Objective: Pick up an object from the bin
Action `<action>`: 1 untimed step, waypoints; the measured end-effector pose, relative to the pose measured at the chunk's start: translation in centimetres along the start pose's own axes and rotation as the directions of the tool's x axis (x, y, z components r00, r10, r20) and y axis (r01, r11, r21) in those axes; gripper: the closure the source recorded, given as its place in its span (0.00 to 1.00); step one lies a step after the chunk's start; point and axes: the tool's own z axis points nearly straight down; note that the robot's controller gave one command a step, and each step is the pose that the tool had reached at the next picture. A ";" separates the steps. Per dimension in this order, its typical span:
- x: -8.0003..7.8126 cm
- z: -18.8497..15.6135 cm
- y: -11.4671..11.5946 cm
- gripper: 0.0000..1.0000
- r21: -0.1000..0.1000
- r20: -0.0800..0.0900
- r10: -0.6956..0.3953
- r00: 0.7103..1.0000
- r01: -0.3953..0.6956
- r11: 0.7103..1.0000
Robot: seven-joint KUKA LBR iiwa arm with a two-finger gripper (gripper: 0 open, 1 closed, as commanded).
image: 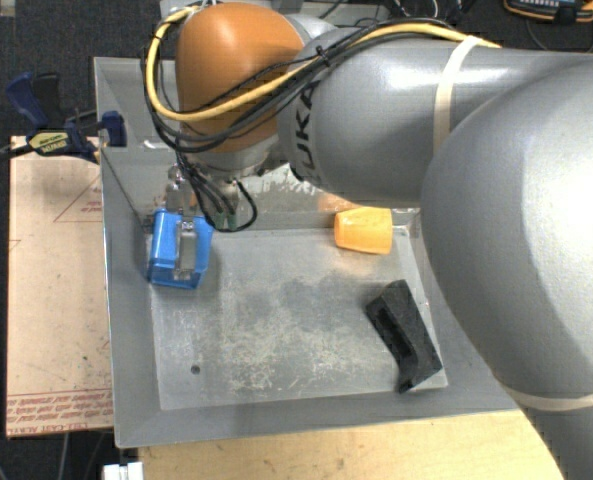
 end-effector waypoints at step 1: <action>-0.2 -0.6 -0.1 0.00 -0.001 0.007 0.003 1.000 -0.003 1.000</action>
Offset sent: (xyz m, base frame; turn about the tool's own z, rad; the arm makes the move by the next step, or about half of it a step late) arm 0.0097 -0.0409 -0.1066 -0.1901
